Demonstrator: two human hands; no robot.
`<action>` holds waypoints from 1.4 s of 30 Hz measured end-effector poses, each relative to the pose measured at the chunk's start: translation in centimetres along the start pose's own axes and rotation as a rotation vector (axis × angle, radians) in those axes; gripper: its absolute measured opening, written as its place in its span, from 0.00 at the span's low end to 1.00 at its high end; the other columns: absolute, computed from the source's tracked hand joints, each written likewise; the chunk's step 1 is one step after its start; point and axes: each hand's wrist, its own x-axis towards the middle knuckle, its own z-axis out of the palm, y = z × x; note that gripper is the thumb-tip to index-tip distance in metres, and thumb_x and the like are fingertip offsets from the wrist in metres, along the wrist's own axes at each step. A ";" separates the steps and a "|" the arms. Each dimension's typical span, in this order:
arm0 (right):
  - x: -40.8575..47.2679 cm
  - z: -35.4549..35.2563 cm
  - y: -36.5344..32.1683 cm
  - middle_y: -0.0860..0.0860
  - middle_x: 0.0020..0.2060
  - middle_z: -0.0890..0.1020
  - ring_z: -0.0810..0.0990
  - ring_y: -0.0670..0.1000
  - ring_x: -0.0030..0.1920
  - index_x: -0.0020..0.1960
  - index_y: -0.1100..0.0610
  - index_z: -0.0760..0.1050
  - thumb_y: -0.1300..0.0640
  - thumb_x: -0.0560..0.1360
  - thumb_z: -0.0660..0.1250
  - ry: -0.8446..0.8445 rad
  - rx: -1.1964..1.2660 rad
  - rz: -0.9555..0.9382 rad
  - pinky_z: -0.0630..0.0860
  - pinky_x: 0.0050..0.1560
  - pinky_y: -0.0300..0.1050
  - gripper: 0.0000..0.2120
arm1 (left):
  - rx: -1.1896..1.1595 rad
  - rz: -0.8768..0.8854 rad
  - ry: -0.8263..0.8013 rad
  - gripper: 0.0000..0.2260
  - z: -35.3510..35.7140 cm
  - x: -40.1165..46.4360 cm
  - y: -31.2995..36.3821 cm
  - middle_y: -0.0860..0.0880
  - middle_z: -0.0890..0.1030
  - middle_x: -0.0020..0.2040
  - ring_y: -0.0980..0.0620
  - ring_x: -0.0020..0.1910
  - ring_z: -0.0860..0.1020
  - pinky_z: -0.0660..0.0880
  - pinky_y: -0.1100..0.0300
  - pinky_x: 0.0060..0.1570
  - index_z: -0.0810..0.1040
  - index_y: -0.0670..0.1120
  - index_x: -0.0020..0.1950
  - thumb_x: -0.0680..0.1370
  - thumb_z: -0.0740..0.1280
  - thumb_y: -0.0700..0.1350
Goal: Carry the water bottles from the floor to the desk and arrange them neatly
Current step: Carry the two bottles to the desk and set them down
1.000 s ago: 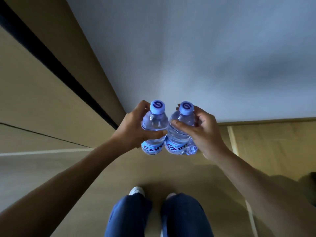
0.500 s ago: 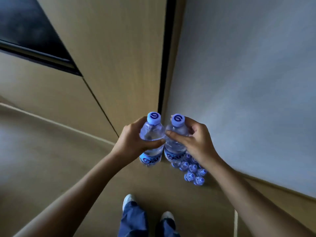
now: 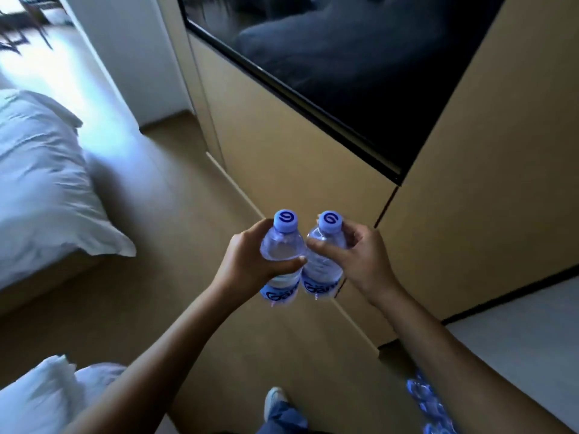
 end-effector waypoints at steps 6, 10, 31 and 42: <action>6.7 10.8 -1.7 0.49 0.40 0.87 0.84 0.45 0.40 0.45 0.56 0.83 0.47 0.63 0.78 -0.170 0.013 -0.006 0.81 0.47 0.48 0.15 | -0.012 -0.069 0.218 0.20 -9.5 0.5 -4.4 0.54 0.84 0.42 0.57 0.42 0.81 0.76 0.64 0.42 0.80 0.55 0.51 0.62 0.78 0.56; 10.8 16.4 -2.0 0.50 0.40 0.87 0.84 0.46 0.41 0.46 0.56 0.83 0.49 0.64 0.78 -0.297 0.057 -0.007 0.82 0.49 0.49 0.15 | -0.068 -0.113 0.351 0.21 -13.8 1.3 -7.6 0.52 0.84 0.43 0.52 0.44 0.83 0.80 0.52 0.46 0.80 0.52 0.51 0.61 0.76 0.58; 51.5 40.8 -4.8 0.52 0.44 0.87 0.85 0.57 0.48 0.50 0.54 0.83 0.57 0.69 0.78 -0.618 0.052 -0.108 0.80 0.54 0.59 0.10 | -0.112 -0.213 0.635 0.20 -37.7 32.6 -21.3 0.52 0.85 0.45 0.56 0.44 0.83 0.77 0.65 0.45 0.80 0.50 0.52 0.64 0.80 0.52; 71.3 59.2 -5.2 0.54 0.45 0.87 0.85 0.58 0.47 0.52 0.61 0.82 0.59 0.70 0.78 -0.602 0.040 -0.129 0.80 0.53 0.60 0.12 | -0.090 -0.192 0.654 0.23 -55.5 49.5 -33.2 0.49 0.85 0.45 0.52 0.46 0.83 0.79 0.58 0.48 0.80 0.46 0.53 0.62 0.79 0.52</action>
